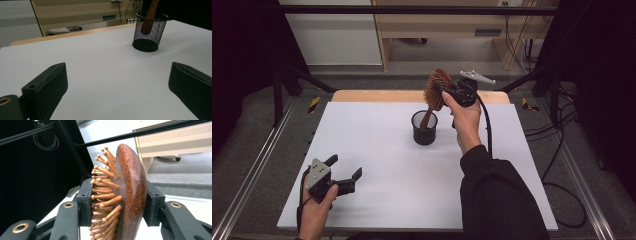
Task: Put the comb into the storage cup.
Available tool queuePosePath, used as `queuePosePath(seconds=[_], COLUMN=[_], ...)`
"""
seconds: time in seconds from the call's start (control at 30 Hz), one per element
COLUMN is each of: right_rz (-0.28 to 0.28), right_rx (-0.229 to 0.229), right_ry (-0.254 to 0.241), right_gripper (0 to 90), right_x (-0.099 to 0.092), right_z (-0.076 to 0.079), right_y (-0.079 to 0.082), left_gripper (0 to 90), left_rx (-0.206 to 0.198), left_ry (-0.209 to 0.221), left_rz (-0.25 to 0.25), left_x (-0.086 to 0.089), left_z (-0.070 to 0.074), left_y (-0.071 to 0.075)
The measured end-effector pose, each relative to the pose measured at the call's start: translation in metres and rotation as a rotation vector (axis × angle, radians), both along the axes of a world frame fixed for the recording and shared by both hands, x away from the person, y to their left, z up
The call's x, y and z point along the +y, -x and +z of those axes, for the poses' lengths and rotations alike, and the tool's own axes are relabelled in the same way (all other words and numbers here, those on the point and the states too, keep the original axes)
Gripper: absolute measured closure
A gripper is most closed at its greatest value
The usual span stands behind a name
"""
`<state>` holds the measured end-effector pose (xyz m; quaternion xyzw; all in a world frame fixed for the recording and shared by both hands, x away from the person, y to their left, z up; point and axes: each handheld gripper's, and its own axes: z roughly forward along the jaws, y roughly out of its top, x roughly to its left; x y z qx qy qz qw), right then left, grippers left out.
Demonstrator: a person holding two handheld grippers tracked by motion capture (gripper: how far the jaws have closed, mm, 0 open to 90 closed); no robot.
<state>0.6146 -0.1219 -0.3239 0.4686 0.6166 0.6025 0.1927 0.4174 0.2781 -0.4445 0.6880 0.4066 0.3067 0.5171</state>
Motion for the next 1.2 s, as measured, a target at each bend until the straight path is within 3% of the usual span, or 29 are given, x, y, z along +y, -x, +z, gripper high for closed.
queuePosePath(seconds=[0.6,1.2], right_rz=[0.024,0.029], right_rx=[0.028,0.048], right_ry=[-0.008,-0.02], right_gripper=[51.2,51.1], right_x=[0.004,0.009], right_z=[-0.019,-0.028], right_y=[0.004,0.002], left_gripper=[2.7,2.6], left_rx=[0.002,0.002], left_ry=[0.001,0.002], left_rz=[-0.002,0.0], left_x=[0.0,0.001], left_z=[0.0,0.0], left_y=[0.0,0.0])
